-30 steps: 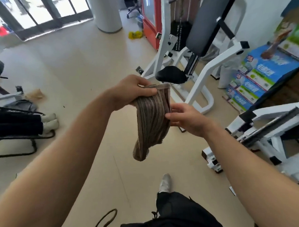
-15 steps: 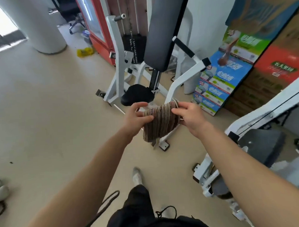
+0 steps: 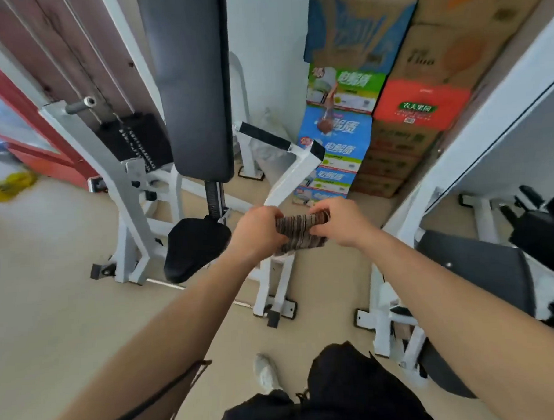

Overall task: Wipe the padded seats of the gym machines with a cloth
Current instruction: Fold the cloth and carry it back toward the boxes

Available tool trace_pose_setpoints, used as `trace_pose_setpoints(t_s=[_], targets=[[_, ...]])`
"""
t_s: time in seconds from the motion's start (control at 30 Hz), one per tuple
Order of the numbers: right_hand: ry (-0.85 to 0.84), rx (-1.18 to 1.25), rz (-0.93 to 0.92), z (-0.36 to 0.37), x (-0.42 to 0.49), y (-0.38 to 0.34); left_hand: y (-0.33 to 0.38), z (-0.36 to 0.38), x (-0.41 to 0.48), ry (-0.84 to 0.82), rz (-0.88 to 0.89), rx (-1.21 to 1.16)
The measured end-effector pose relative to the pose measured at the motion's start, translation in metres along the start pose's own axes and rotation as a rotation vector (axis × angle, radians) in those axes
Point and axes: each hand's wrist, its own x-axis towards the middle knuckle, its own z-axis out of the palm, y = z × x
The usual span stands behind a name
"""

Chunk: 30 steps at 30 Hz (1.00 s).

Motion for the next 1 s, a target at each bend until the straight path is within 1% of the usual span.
trace_pose_setpoints(t_s=[0.07, 0.13, 0.17, 0.2, 0.3, 0.37, 0.43, 0.53, 0.63, 0.7, 0.77, 0.87, 1.0], targets=[[0.019, -0.006, 0.009, -0.005, 0.019, 0.003, -0.001, -0.008, 0.028, -0.031, 0.007, 0.031], [0.038, 0.064, 0.031, -0.013, 0.037, 0.01, -0.003, -0.014, 0.059, -0.084, -0.001, -0.023], [0.065, 0.152, 0.056, -0.02, 0.044, 0.013, -0.003, -0.016, 0.076, -0.122, -0.008, -0.117], [0.091, 0.286, 0.1, -0.026, 0.053, 0.02, -0.003, -0.018, 0.091, -0.167, -0.021, -0.261], [0.126, 0.79, 0.218, -0.046, 0.074, 0.04, 0.014, -0.018, 0.132, -0.356, -0.088, -0.783], [0.172, 1.005, 0.295, -0.057, 0.091, 0.055, 0.032, -0.008, 0.16, -0.405, -0.149, -1.015], [0.225, 1.162, 0.337, -0.068, 0.111, 0.07, 0.055, 0.007, 0.195, -0.398, -0.244, -1.164], [0.273, 1.352, 0.371, -0.086, 0.152, 0.108, 0.089, 0.027, 0.256, -0.354, -0.349, -1.258], [0.3, 1.37, 0.441, -0.108, 0.209, 0.157, 0.12, 0.05, 0.333, -0.383, -0.427, -1.302], [0.369, 1.307, 0.536, -0.119, 0.242, 0.186, 0.13, 0.063, 0.375, -0.445, -0.446, -1.3], [0.395, 1.232, 0.626, -0.131, 0.29, 0.224, 0.145, 0.083, 0.428, -0.474, -0.46, -1.277], [0.37, 1.085, 0.705, -0.144, 0.356, 0.272, 0.16, 0.114, 0.498, -0.441, -0.517, -1.189], [0.368, 0.965, 0.704, -0.169, 0.449, 0.315, 0.177, 0.142, 0.588, -0.346, -0.502, -1.076]])
